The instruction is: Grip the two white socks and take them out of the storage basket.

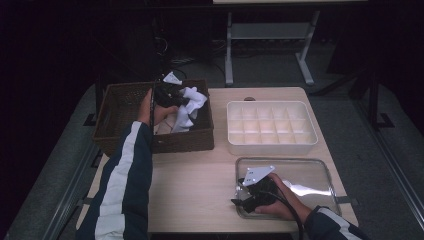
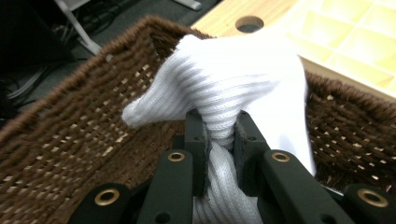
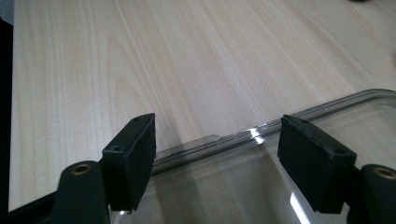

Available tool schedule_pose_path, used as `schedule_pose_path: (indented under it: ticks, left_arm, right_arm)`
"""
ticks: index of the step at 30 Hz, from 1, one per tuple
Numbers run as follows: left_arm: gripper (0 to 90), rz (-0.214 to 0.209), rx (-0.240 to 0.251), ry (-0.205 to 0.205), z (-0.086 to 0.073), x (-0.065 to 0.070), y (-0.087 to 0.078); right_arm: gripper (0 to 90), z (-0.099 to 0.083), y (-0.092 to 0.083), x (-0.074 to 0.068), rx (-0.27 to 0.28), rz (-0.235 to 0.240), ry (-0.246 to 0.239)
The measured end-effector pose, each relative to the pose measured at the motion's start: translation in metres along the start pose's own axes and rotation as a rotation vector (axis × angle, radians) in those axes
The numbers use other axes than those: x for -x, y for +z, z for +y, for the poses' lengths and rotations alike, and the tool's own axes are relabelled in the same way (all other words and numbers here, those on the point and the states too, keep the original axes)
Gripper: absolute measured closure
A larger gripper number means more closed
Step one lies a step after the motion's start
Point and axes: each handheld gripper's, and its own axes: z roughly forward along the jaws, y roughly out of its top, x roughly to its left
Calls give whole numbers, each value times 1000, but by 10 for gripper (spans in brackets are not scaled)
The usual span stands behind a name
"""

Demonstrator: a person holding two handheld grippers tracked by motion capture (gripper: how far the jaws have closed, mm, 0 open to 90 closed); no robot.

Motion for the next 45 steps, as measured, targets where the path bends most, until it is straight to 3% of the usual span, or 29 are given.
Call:
schedule_pose_path:
  ticks: [10, 18, 22, 26, 31, 41, 45]
  left_arm:
    - [780, 10, 115, -19, 19, 4, -19]
    - [779, 2, 141, 18, 26, 16, -33]
    - [780, 35, 138, 53, 32, 18, -44]
    - [781, 45, 147, 48, 32, 17, -51]
    - [783, 28, 153, 42, 26, 20, -61]
    - [785, -34, 209, 40, 12, 45, -90]
    - [786, -52, 206, 67, 5, 62, -105]
  right_arm:
    - [274, 0, 1, 0, -1, -1, -3]
    - [274, 0, 1, -1, -2, 2, 4]
    - [274, 1, 1, -1, -2, 4, 8]
    - [274, 1, 1, -1, -2, 3, 6]
    - [274, 1, 1, -1, -1, 4, 4]
    - [274, 0, 0, -2, -1, 8, 4]
    - [275, 0, 0, -1, -4, 1, -1]
